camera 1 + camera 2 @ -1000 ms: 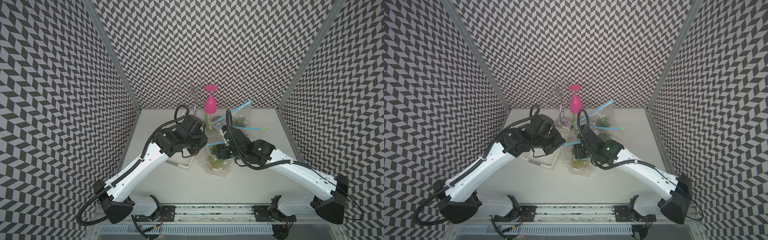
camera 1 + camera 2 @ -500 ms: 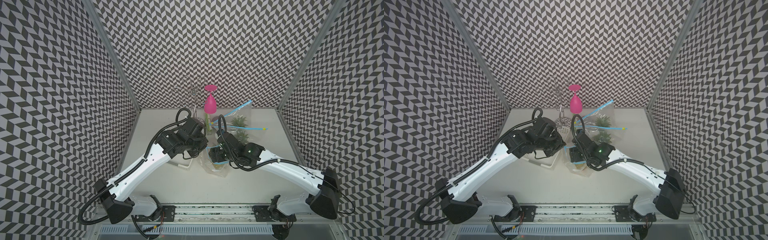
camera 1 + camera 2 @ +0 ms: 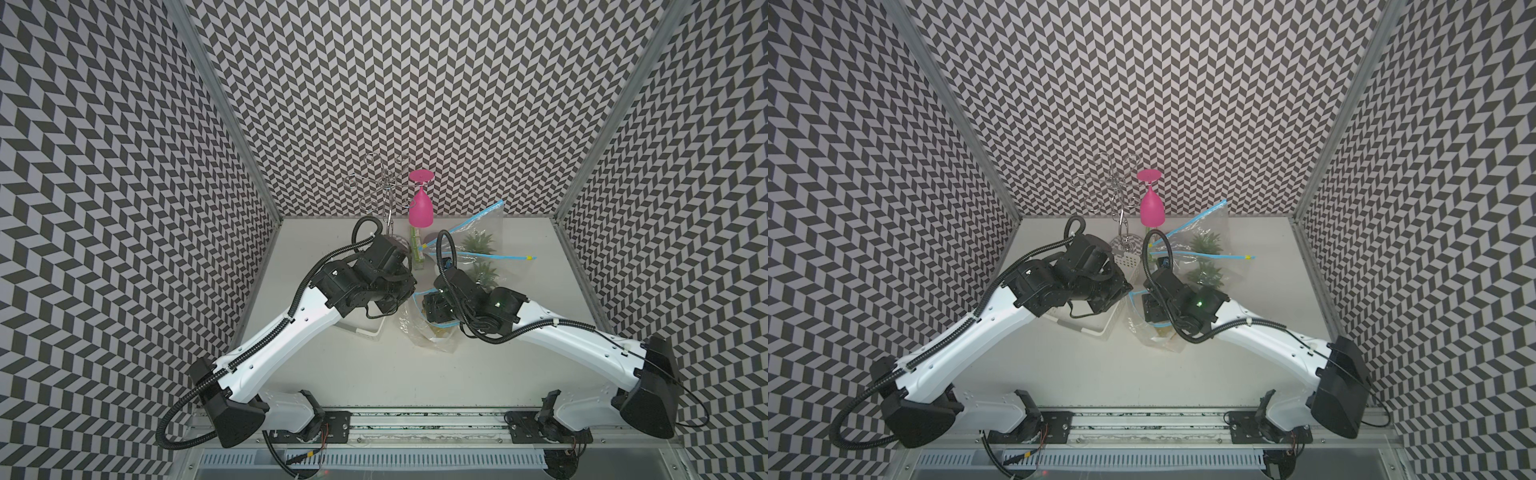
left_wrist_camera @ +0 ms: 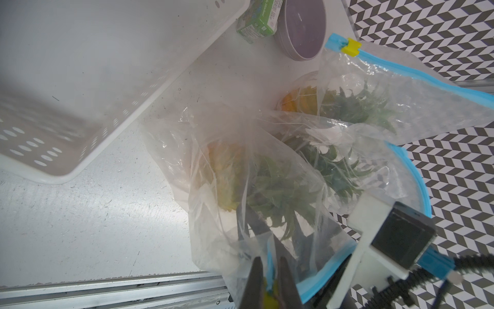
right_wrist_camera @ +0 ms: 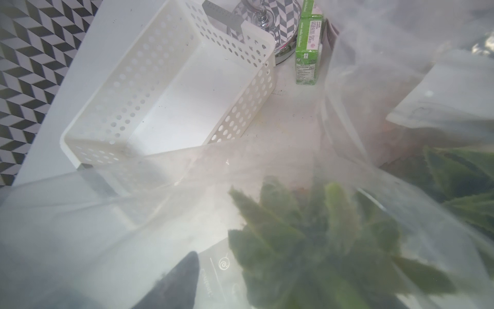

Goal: Open the zip-top bag and take out the pineapple
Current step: Pick up the pineapple from the zipper food storage bag.

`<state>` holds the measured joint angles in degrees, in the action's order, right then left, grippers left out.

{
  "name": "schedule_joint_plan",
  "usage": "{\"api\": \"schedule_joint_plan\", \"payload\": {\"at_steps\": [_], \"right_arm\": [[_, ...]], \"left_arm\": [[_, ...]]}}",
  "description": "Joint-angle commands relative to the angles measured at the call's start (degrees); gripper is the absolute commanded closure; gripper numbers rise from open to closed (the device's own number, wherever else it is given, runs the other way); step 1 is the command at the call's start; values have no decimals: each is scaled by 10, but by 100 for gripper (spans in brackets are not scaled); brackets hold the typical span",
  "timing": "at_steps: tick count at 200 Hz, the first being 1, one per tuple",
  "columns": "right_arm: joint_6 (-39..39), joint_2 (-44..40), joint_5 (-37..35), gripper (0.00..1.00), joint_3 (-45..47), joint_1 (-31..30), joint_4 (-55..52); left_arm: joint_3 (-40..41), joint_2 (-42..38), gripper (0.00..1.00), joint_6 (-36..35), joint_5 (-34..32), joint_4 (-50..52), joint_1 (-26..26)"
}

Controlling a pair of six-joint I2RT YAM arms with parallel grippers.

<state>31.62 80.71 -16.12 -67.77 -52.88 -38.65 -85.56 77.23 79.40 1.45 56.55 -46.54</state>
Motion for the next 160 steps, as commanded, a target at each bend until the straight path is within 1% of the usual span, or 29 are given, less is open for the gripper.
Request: {"api": "schedule_joint_plan", "payload": {"at_steps": [1,28,57,64,78,98,125,131,137,143,153,160], "right_arm": [[-9,-8,-48,15,-5,-6,-35],[-14,-9,-49,13,-8,-7,-37],[-15,-6,-55,13,-16,-9,-42],[-16,-7,-55,15,-13,-10,-38],[-17,-5,-52,26,-2,-10,-26],[-19,9,-43,38,23,-10,-4],[-19,28,-37,39,35,-9,23],[-22,29,-35,41,33,-10,27],[-23,30,-34,45,31,-9,30],[-25,31,-31,53,27,-9,31],[-29,29,-25,76,23,-11,33],[-32,25,-23,88,22,-13,36]], "left_arm": [[0,-8,97,4,0,-7,-4],[0,-6,97,3,4,-8,-4],[-2,-5,97,3,5,-9,-3],[-3,-5,97,3,5,-9,-4],[-4,-4,97,4,5,-9,-4],[-6,-6,97,5,3,-8,-4],[-5,-7,97,5,4,-7,-4],[-5,-7,97,5,4,-6,-4],[-5,-7,97,6,3,-6,-4],[-5,-8,97,6,3,-5,-4],[-6,-9,97,6,1,-5,-4],[-6,-10,95,4,-2,-5,-3]]}}
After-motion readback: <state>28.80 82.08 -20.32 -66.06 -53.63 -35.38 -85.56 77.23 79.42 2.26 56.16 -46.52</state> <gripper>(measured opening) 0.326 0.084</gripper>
